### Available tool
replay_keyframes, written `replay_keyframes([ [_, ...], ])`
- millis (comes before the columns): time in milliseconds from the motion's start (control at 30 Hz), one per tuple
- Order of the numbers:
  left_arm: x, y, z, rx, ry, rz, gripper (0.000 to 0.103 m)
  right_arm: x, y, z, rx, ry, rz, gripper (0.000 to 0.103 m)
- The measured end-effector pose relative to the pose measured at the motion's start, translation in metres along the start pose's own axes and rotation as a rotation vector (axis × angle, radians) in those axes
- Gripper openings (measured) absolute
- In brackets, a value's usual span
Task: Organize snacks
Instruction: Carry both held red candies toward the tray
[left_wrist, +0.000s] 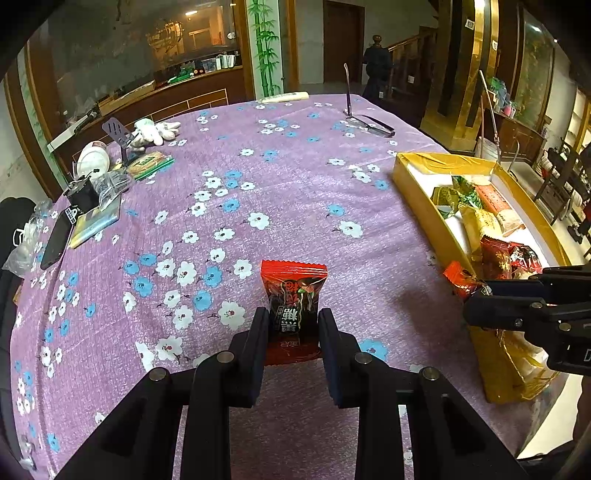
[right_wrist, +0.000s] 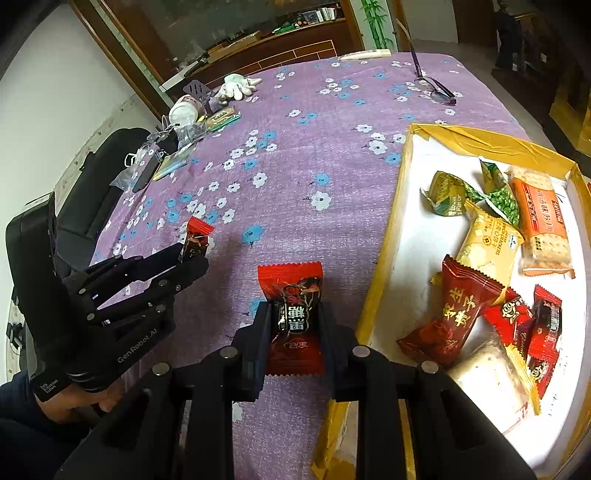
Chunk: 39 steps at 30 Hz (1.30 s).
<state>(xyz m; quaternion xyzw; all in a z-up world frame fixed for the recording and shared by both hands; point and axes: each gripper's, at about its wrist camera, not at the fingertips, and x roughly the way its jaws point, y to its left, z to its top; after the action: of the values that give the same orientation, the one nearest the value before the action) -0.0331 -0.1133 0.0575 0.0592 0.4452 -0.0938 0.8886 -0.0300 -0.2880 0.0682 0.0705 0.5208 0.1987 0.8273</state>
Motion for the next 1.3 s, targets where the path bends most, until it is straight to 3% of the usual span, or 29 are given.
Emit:
replay_keyframes([
  [367, -0.020, 0.029, -0.016, -0.096, -0.024, 0.061, 0.028, 0.015, 0.027, 0.007, -0.082, 0.044, 0.047, 0.024],
  [1000, -0.082, 0.119, -0.090, -0.402, -0.045, 0.301, 0.028, 0.061, 0.150, 0.005, -0.408, 0.165, 0.225, 0.024],
  [1167, -0.088, 0.122, -0.092, -0.416, -0.055, 0.306, 0.028, 0.059, 0.158, 0.003, -0.430, 0.167, 0.235, 0.024],
  [1300, -0.084, 0.109, -0.078, -0.375, -0.063, 0.279, 0.028, 0.049, 0.141, 0.006, -0.391, 0.135, 0.217, 0.024],
])
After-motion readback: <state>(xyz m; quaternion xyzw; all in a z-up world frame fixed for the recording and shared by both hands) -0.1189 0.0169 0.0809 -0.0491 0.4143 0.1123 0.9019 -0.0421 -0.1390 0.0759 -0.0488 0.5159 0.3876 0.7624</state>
